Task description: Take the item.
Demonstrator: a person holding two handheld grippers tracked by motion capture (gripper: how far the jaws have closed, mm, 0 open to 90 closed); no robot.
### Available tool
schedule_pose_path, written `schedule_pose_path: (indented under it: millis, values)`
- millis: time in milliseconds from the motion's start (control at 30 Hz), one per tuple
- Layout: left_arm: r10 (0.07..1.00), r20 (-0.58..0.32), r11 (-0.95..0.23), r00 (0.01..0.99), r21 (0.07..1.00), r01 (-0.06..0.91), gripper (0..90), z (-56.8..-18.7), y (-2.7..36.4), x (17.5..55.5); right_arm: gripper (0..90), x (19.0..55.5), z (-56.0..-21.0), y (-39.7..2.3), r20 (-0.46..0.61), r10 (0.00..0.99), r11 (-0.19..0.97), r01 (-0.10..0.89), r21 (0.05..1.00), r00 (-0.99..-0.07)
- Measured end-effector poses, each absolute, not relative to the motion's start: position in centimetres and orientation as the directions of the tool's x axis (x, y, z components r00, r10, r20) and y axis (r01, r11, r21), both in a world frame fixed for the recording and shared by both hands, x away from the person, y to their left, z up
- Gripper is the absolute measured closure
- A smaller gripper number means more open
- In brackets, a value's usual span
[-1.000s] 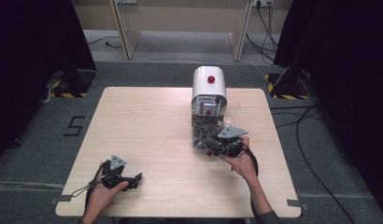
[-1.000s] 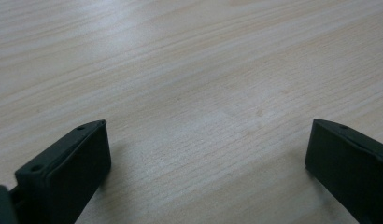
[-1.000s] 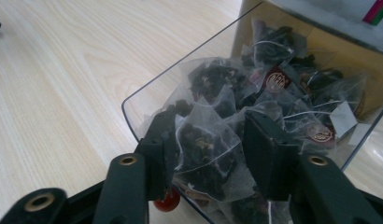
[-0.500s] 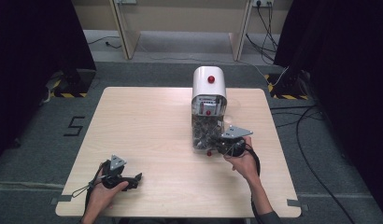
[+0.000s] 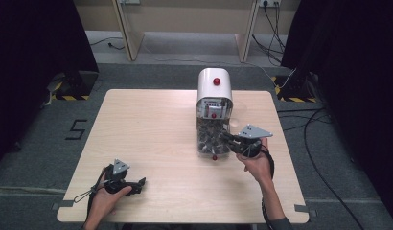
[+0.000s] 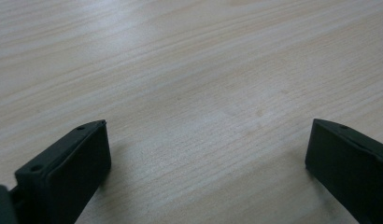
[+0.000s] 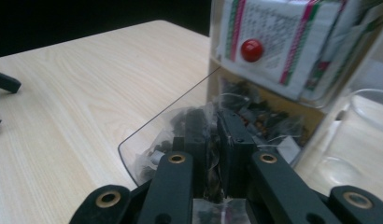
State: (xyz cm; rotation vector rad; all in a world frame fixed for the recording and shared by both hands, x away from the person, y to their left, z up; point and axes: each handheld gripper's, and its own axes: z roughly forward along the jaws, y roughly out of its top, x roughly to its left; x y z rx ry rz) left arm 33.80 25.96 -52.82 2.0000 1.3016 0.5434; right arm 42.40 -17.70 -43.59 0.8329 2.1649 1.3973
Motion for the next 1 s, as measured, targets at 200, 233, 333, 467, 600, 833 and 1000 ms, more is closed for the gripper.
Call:
schedule_pose_path:
  millis: [200,233,333,467,600,833,1000]
  values:
    - [0.911,-0.019,-0.269,0.413,0.732,0.627,0.0,-52.8,26.0,33.8,83.6,42.4,-42.8,-18.9,-0.034,0.709,0.285,0.242,0.927,-0.704]
    - [0.911,-0.019,-0.269,0.413,0.732,0.627,0.0,-52.8,26.0,33.8,83.6,42.4,-42.8,-18.9,-0.034,0.709,0.285,0.242,0.927,-0.704]
    - [0.911,-0.020,-0.268,0.412,0.732,0.627,0.0,-52.8,26.0,33.8,83.6,42.5,-42.7,-19.4,-0.028,0.717,0.277,0.248,0.928,-0.696]
    - [0.911,-0.019,-0.268,0.413,0.732,0.627,0.0,-52.8,26.0,33.8,83.6,42.7,-42.4,-20.2,-0.030,0.736,0.265,0.247,0.932,-0.676]
    - [0.911,-0.019,-0.268,0.412,0.732,0.627,0.0,-52.8,26.0,33.8,83.7,43.0,-42.2,-20.8,-0.035,0.753,0.258,0.246,0.934,-0.657]
    - [0.911,-0.020,-0.268,0.413,0.732,0.627,0.0,-52.8,26.0,33.8,83.7,43.5,-42.3,-21.7,-0.028,0.775,0.241,0.255,0.937,-0.631]
    - [0.911,-0.019,-0.268,0.413,0.732,0.627,0.0,-52.8,26.0,33.8,83.8,44.5,-42.1,-22.4,-0.023,0.796,0.226,0.263,0.938,-0.604]
